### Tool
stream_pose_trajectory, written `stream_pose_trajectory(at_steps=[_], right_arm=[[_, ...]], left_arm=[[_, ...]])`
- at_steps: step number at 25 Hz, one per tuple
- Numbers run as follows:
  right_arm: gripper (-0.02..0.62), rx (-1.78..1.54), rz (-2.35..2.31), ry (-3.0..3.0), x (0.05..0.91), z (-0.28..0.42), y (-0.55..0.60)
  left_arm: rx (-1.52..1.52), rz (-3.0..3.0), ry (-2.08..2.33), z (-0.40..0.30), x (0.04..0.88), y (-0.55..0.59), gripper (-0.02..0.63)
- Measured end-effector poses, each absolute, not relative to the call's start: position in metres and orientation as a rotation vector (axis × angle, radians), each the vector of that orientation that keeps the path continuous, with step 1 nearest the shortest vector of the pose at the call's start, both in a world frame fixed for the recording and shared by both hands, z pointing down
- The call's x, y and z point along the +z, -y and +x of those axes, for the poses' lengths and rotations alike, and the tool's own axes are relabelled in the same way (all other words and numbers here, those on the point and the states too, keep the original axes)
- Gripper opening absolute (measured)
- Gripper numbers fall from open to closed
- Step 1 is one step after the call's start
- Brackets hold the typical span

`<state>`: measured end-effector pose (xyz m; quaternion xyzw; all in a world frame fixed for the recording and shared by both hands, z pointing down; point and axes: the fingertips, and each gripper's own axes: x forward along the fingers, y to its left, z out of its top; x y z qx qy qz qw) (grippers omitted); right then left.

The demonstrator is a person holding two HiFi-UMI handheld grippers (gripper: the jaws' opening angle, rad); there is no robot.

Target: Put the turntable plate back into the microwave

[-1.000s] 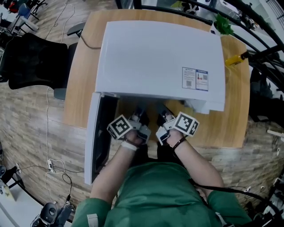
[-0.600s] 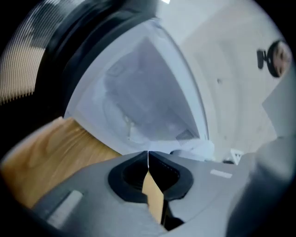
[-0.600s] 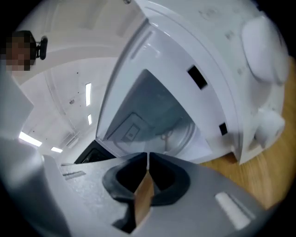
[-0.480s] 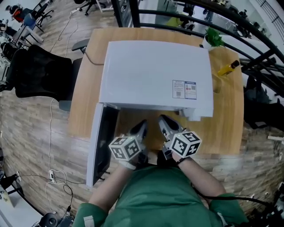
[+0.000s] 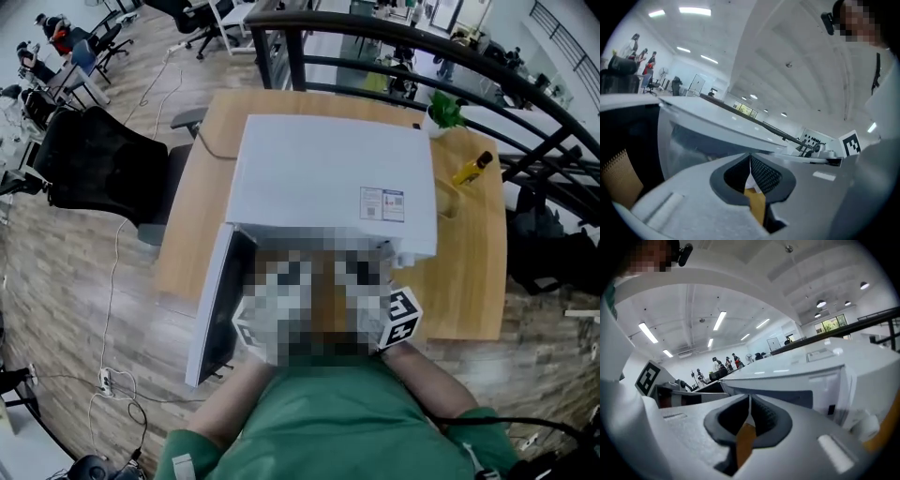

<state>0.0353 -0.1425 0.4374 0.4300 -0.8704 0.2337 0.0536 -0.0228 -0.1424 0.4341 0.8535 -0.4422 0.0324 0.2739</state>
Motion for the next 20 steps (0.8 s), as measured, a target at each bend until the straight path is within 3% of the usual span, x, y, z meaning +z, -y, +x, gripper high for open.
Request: stream_pose_trajectory(at_steps=[12,20], right_arm=[[0.018,0.127,1.37,2.681,0.352,0.044,0.15],[0.018,0.035,1.452,2.764,0.301,0.052,0.153]], left_arm=[[0.08,2.481,1.451,-0.07,0.35,0.154,0.014],[0.021,2.592,1.472,-0.055,0.304,0.155,0.013]])
